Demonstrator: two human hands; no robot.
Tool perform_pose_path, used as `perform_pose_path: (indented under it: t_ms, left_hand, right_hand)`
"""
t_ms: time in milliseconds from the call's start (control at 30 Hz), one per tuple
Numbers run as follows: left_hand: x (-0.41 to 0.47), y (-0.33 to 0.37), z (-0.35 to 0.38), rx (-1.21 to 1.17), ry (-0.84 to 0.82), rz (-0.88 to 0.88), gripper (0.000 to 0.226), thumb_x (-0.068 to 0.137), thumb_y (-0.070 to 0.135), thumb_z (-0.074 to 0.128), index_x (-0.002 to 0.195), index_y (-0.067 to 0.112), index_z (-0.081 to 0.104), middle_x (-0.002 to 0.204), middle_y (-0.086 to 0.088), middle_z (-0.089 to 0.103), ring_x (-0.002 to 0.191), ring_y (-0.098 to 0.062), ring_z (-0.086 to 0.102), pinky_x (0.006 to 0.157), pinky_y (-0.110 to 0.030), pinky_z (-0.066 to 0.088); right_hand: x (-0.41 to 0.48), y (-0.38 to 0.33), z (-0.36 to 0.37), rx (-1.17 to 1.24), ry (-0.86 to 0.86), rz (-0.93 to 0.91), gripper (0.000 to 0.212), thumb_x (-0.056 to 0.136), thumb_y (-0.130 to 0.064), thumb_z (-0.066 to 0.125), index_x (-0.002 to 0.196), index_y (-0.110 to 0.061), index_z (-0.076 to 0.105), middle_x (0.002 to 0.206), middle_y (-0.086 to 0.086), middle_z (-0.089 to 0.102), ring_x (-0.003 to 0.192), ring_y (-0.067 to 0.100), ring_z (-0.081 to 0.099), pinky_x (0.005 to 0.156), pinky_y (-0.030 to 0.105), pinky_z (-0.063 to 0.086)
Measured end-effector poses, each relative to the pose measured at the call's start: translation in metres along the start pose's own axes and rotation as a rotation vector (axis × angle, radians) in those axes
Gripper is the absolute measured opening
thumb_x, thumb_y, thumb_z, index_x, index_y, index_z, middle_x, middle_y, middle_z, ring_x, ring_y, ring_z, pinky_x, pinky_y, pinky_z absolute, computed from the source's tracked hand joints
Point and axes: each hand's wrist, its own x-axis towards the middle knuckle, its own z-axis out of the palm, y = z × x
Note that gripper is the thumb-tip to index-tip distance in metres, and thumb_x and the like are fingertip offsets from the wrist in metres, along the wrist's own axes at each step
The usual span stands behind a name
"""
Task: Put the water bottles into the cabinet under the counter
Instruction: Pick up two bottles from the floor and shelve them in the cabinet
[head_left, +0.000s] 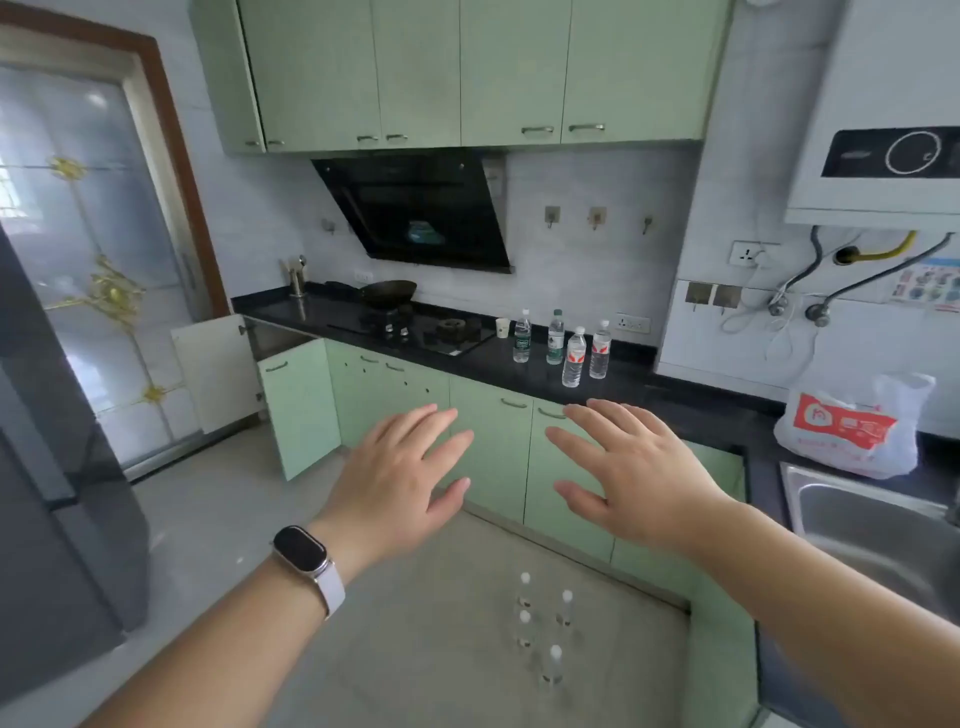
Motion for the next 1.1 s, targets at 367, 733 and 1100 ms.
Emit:
perform_pose_path:
  t_ms: [367,733,1100]
  left_hand:
    - [-0.023,-0.120,0.069,-0.042,0.001,0.048,0.044,0.092,0.040,0.052,0.120,0.013,0.071,0.128,-0.013,0.066,0.119,-0.035,0.061,0.093,-0.044,0.048]
    - [0.022,-0.141,0.160,-0.132,-0.048,0.112,0.043,0.093,0.041,0.051,0.121,0.014,0.070,0.129,-0.010,0.066,0.121,-0.035,0.060,0.094,-0.045,0.049]
    - [0.149,-0.175,0.278,-0.112,-0.155,0.202,0.045,0.094,0.042,0.050,0.123,0.014,0.069,0.131,-0.010,0.065,0.122,-0.035,0.059,0.096,-0.046,0.048]
  right_hand:
    - [0.082,-0.068,0.060,0.025,-0.118,0.070,0.056,0.090,-0.056,0.041,0.131,-0.024,0.061,0.132,0.005,0.061,0.122,0.031,0.056,0.101,0.046,0.045]
    - [0.117,-0.034,0.137,0.065,-0.177,0.119,0.057,0.090,-0.056,0.042,0.132,-0.022,0.060,0.130,0.006,0.061,0.120,0.033,0.057,0.100,0.046,0.047]
    - [0.199,0.056,0.268,0.196,-0.200,0.225,0.056,0.088,-0.056,0.044,0.131,-0.023,0.060,0.131,0.007,0.060,0.120,0.033,0.057,0.099,0.045,0.047]
